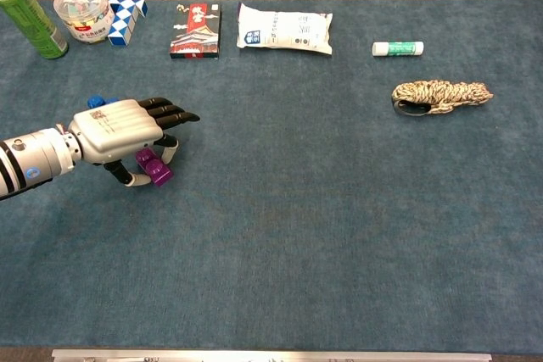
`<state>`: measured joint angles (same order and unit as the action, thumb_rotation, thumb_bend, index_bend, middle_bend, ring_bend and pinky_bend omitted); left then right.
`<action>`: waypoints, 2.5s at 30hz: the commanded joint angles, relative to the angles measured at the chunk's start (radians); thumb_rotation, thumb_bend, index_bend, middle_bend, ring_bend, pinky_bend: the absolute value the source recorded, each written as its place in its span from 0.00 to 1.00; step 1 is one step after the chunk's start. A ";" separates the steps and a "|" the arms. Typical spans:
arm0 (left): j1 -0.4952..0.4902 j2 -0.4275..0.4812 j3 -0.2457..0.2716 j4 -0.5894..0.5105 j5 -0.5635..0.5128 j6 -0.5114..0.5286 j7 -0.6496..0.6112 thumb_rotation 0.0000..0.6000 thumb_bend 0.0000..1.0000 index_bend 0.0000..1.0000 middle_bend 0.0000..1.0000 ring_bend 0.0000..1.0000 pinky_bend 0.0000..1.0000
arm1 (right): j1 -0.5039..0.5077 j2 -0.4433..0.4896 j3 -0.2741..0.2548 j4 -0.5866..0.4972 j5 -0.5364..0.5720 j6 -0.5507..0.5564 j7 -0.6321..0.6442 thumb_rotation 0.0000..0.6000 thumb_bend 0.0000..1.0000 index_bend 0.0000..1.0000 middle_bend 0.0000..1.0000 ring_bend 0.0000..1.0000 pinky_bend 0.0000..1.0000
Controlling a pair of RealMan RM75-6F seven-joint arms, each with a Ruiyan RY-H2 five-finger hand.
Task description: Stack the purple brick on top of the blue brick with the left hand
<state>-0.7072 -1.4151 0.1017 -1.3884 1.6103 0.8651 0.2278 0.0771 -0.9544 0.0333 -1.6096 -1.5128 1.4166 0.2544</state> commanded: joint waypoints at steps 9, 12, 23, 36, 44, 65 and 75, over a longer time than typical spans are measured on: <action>0.001 0.014 -0.003 -0.023 -0.002 0.010 0.015 1.00 0.26 0.45 0.00 0.00 0.05 | -0.003 0.002 0.002 0.001 0.001 0.006 0.005 1.00 0.49 0.24 0.27 0.08 0.21; 0.002 0.029 -0.007 -0.043 -0.006 0.017 0.030 1.00 0.26 0.45 0.00 0.00 0.05 | -0.003 0.002 0.002 0.001 0.001 0.006 0.006 1.00 0.49 0.24 0.27 0.08 0.21; 0.006 0.115 -0.042 -0.143 -0.047 0.041 0.120 1.00 0.26 0.46 0.00 0.00 0.05 | -0.003 0.001 0.000 -0.001 -0.001 0.005 0.001 1.00 0.49 0.24 0.27 0.08 0.21; 0.015 0.193 -0.086 -0.249 -0.199 0.020 0.279 1.00 0.26 0.46 0.00 0.00 0.05 | -0.003 0.000 -0.001 -0.004 -0.001 0.004 -0.007 1.00 0.49 0.24 0.27 0.08 0.21; 0.005 0.211 -0.108 -0.288 -0.344 -0.006 0.375 1.00 0.26 0.46 0.00 0.00 0.05 | -0.003 0.000 -0.001 -0.004 -0.001 0.004 -0.006 1.00 0.49 0.24 0.27 0.08 0.21; -0.028 0.208 -0.116 -0.264 -0.559 -0.018 0.434 1.00 0.26 0.46 0.00 0.00 0.05 | 0.002 -0.001 0.000 -0.005 0.008 -0.010 -0.014 1.00 0.49 0.24 0.27 0.08 0.21; -0.047 0.207 -0.100 -0.282 -0.650 0.001 0.485 1.00 0.26 0.46 0.00 0.00 0.05 | 0.002 0.000 0.000 -0.007 0.009 -0.012 -0.014 1.00 0.49 0.24 0.27 0.08 0.21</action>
<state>-0.7512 -1.2076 -0.0008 -1.6670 0.9669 0.8619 0.7072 0.0795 -0.9542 0.0337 -1.6162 -1.5034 1.4050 0.2407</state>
